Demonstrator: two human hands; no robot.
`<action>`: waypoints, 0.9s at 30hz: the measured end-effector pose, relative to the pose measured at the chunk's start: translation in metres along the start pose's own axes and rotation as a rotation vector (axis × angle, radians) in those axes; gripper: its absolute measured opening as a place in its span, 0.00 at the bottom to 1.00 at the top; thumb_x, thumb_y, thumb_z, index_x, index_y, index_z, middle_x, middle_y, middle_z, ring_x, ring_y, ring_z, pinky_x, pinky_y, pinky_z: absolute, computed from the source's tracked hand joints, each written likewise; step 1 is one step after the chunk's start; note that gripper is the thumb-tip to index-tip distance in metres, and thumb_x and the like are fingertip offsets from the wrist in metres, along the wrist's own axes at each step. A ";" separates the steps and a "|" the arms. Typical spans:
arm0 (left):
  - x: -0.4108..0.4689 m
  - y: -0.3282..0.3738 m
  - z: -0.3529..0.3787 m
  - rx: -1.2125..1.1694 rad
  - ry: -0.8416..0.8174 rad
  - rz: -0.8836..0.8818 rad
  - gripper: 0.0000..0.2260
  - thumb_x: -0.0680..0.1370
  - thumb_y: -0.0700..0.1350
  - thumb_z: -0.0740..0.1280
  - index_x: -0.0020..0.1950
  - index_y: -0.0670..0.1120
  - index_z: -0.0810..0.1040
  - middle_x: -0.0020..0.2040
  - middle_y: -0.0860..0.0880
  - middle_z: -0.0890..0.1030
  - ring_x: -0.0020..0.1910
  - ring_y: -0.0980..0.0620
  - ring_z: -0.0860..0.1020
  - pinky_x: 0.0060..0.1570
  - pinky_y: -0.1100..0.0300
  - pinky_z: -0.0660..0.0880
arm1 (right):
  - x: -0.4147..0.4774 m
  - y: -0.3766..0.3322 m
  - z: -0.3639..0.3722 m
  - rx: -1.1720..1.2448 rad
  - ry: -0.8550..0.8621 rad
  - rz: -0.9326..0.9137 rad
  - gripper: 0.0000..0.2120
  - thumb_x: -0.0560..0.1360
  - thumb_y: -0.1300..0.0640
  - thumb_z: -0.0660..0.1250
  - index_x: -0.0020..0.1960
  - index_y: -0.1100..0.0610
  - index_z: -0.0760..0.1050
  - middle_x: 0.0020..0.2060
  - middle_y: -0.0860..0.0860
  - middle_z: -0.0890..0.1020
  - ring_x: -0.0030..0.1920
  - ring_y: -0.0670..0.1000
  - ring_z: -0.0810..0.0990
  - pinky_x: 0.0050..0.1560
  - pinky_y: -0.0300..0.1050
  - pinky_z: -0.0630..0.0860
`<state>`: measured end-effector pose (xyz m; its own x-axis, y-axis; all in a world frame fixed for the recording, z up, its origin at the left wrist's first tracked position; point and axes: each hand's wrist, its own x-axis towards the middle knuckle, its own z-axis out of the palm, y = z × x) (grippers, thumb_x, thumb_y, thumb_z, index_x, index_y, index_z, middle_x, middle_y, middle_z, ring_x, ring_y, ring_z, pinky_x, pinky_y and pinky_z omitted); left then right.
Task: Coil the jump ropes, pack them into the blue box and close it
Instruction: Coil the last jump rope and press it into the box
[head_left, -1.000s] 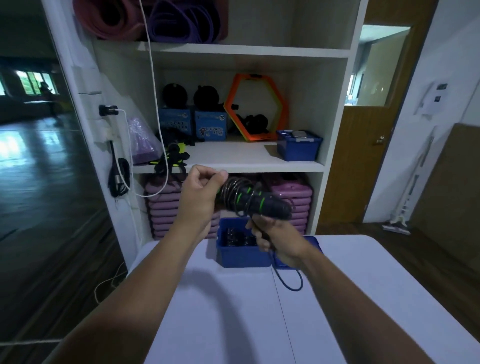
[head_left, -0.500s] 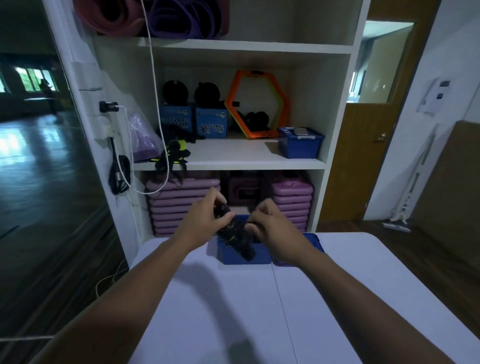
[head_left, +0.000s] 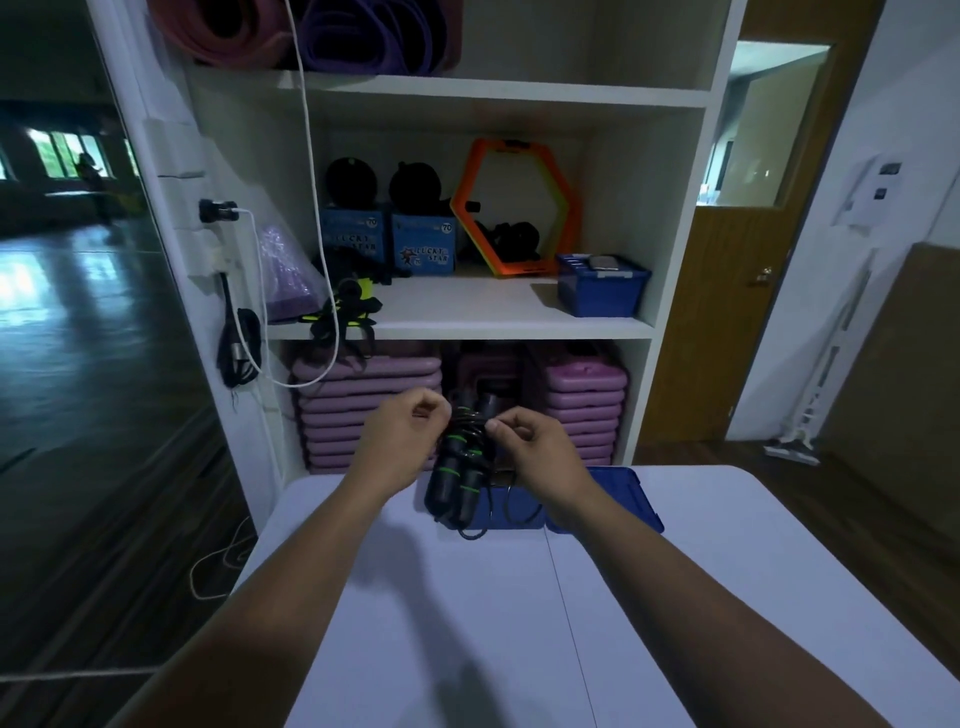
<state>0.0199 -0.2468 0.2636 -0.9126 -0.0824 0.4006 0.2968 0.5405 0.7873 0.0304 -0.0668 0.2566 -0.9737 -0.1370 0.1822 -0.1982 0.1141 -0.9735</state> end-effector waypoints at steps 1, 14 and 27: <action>-0.002 0.000 0.000 0.062 -0.076 -0.018 0.08 0.78 0.48 0.68 0.55 0.50 0.82 0.49 0.55 0.85 0.49 0.57 0.82 0.54 0.56 0.78 | 0.003 0.002 -0.002 -0.029 0.035 0.008 0.09 0.79 0.54 0.67 0.45 0.59 0.79 0.38 0.56 0.83 0.39 0.60 0.82 0.44 0.65 0.82; -0.009 0.001 0.027 0.671 -0.086 0.117 0.38 0.71 0.54 0.74 0.74 0.52 0.56 0.64 0.45 0.69 0.48 0.41 0.79 0.38 0.52 0.75 | 0.022 -0.037 -0.016 -0.664 -0.122 -0.136 0.07 0.79 0.55 0.67 0.46 0.57 0.80 0.37 0.53 0.85 0.39 0.50 0.85 0.45 0.51 0.82; -0.010 0.029 0.007 -0.176 -0.256 0.112 0.26 0.69 0.41 0.77 0.61 0.61 0.75 0.50 0.56 0.82 0.48 0.60 0.80 0.47 0.63 0.75 | 0.000 -0.049 -0.037 -0.956 0.087 -0.665 0.11 0.79 0.51 0.65 0.53 0.59 0.76 0.52 0.51 0.72 0.41 0.51 0.75 0.41 0.46 0.74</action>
<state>0.0360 -0.2240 0.2789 -0.9058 0.1946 0.3763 0.4233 0.3799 0.8225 0.0361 -0.0356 0.3098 -0.6429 -0.3850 0.6621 -0.6400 0.7450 -0.1883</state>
